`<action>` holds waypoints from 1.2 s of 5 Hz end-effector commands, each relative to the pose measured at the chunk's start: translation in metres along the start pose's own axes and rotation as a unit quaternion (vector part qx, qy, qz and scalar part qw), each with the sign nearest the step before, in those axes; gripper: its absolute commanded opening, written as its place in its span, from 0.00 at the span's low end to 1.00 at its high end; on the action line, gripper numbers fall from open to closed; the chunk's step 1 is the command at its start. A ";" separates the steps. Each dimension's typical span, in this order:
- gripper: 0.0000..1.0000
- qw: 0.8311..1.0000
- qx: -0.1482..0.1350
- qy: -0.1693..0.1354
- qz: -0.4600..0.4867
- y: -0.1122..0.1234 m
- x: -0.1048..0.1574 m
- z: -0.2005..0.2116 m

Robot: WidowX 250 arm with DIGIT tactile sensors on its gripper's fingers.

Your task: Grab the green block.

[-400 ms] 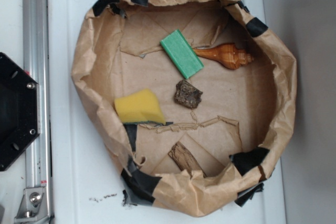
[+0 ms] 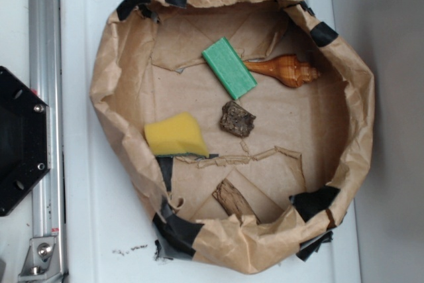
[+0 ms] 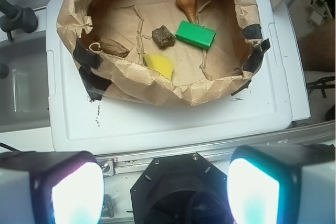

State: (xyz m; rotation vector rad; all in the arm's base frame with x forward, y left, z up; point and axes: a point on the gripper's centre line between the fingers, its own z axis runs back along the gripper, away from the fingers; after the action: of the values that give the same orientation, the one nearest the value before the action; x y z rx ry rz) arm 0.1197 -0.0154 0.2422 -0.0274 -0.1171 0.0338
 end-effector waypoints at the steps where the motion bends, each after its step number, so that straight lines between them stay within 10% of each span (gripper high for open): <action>1: 1.00 0.994 0.003 -0.055 -0.092 0.018 0.063 -0.032; 5: 1.00 0.954 -0.005 -0.052 -0.296 0.042 0.139 -0.146; 6: 1.00 0.942 0.037 -0.037 -0.332 0.052 0.146 -0.172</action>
State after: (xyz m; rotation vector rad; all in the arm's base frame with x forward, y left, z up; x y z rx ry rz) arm 0.2788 0.0418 0.0760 0.0697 -0.1570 -0.6241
